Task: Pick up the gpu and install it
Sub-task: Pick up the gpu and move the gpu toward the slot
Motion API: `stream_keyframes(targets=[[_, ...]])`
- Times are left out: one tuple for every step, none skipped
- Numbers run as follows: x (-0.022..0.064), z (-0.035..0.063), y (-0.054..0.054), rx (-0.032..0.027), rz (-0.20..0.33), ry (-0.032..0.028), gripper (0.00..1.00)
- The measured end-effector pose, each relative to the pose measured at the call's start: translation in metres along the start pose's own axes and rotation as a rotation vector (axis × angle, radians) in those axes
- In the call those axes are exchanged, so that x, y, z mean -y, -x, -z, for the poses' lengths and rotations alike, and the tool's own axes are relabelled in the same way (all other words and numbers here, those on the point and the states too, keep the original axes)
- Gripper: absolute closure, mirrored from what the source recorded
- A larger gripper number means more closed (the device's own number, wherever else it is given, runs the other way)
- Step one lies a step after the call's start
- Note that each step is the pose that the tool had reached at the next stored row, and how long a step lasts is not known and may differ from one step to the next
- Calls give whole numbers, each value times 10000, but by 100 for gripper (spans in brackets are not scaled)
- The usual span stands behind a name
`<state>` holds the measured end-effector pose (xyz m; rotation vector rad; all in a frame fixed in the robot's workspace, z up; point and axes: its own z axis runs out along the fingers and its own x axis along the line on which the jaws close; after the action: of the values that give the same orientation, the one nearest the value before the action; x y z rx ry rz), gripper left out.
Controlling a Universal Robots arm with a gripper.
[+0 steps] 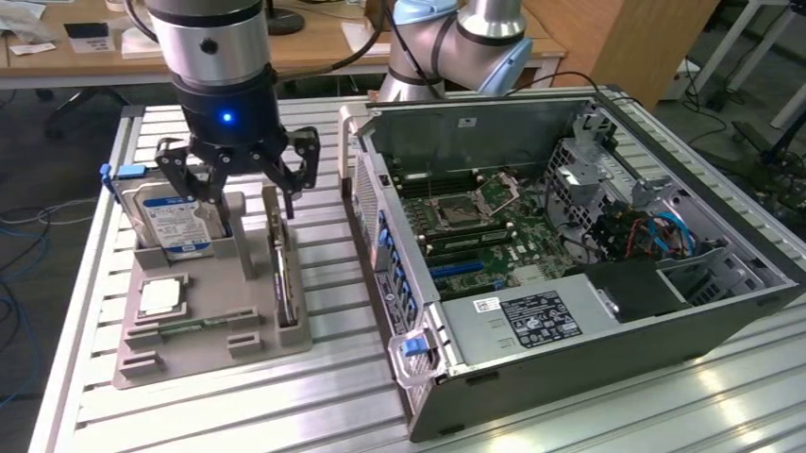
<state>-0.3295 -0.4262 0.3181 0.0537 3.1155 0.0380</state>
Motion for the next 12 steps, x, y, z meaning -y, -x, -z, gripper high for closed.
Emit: stream_keyframes(targets=[[1, -19, 0, 1, 0, 2, 29], [1, -35, 0, 1, 0, 1, 29], [2, -47, -1, 0, 0, 1, 29], [2, -59, -1, 0, 0, 1, 29], [2, -69, -1, 0, 0, 1, 29], [3, -80, -2, 1, 0, 1, 29], [3, -90, -2, 1, 0, 1, 29], [3, -100, -2, 1, 0, 1, 29], [4, -111, -2, 0, 0, 1, 29], [4, -121, -2, -2, 0, 0, 29], [5, -133, -2, -9, 0, 0, 29], [5, -149, -3, -22, 0, 0, 29]])
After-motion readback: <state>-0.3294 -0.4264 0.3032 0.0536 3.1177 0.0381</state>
